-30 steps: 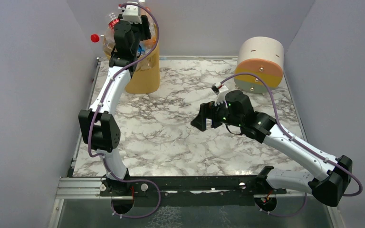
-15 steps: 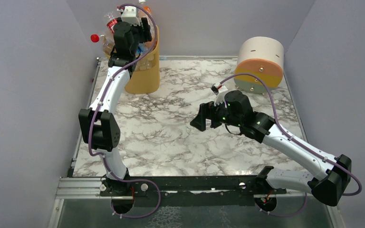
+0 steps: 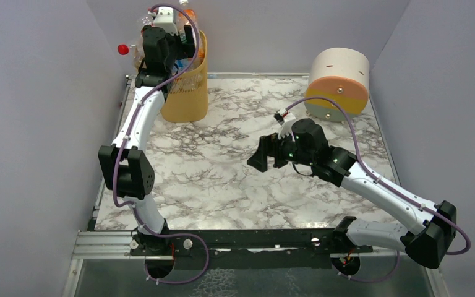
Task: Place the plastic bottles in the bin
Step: Place the plastic bottle in the trash bin, then reset both arms
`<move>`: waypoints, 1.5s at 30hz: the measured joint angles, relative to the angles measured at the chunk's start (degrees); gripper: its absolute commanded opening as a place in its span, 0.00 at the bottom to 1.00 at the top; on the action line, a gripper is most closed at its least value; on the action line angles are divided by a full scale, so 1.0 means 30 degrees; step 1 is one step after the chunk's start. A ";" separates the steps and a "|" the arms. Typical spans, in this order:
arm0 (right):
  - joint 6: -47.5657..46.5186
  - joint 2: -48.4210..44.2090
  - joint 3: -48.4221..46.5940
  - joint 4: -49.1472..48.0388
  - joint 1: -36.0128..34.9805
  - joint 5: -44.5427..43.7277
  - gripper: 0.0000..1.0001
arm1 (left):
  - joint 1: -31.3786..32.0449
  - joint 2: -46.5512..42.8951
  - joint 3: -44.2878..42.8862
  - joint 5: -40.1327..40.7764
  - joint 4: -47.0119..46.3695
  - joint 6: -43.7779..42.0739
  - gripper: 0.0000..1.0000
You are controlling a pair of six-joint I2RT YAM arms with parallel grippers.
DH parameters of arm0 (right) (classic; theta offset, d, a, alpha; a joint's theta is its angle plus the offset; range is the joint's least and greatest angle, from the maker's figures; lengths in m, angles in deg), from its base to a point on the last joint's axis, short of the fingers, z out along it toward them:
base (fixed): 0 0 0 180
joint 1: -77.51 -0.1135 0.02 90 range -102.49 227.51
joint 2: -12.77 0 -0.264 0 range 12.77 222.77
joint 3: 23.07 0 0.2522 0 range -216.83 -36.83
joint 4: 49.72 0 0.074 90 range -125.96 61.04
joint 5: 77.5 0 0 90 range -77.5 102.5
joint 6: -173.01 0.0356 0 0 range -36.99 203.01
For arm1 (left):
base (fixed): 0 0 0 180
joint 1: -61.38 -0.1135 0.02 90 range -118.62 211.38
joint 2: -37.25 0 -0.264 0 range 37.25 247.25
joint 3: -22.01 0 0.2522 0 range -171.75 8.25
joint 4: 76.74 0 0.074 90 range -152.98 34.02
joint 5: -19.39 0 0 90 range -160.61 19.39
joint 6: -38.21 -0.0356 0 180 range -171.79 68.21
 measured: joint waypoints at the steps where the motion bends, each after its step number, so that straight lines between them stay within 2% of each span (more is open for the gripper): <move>1: 0.0000 0.0000 0.0007 -0.0007 0.0000 0.0036 1.00 | -0.0029 -0.0073 -0.0015 0.0000 0.0168 0.0007 0.99; 12: 0.0029 0.0000 0.0051 -0.0036 0.0000 0.0204 0.99 | -0.0240 -0.1013 -0.1501 0.0117 0.2178 0.0284 0.99; 35: 0.0219 -0.0073 0.0299 -0.0044 0.0000 0.0270 0.99 | -0.1086 -0.3832 -0.1734 0.0044 0.4036 0.1435 0.99; 45: 0.0066 0.0131 -0.0277 0.0182 0.0000 0.0117 0.99 | -0.1304 -0.7766 0.0991 -0.2528 0.4539 0.2790 0.99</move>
